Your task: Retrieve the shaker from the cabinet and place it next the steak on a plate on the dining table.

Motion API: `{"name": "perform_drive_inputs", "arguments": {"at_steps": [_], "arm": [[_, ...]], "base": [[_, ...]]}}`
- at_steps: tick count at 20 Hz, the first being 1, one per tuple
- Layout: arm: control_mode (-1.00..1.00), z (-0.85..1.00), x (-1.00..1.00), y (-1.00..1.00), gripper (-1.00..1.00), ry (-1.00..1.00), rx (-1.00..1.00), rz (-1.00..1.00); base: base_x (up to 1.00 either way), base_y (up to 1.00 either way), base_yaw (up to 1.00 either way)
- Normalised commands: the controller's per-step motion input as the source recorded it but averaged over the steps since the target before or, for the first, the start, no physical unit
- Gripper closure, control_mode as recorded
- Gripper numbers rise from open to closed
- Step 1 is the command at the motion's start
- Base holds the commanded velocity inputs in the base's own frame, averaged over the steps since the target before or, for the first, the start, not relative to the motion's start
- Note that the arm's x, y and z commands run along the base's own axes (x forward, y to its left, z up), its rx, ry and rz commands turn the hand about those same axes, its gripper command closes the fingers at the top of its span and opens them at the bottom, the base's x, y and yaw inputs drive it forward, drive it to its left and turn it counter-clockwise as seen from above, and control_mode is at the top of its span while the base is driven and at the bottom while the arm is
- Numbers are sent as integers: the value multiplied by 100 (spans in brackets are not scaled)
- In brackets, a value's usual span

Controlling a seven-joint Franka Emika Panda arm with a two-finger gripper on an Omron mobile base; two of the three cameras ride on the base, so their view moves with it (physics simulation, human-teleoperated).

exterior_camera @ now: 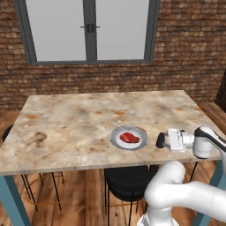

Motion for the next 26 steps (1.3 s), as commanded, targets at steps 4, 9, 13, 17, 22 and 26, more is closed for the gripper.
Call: {"name": "perform_drive_inputs", "arguments": {"at_steps": [4,9,13,17,22,26], "arm": [[-100,19,-35,0,-100,-3,0,0],[-100,61,-12,0,-100,0,0,0],[-100,98,-11,0,-100,2,0,0],[-100,95,-44,0,-100,7,-2,0],[-100,84,-88,0,-100,-2,-8,0],[-100,88,-100,9,-100,-16,-14,-3]], "base": [[0,0,0],[0,0,0],[0,0,0],[0,0,0],[0,0,0],[0,0,0]]}}
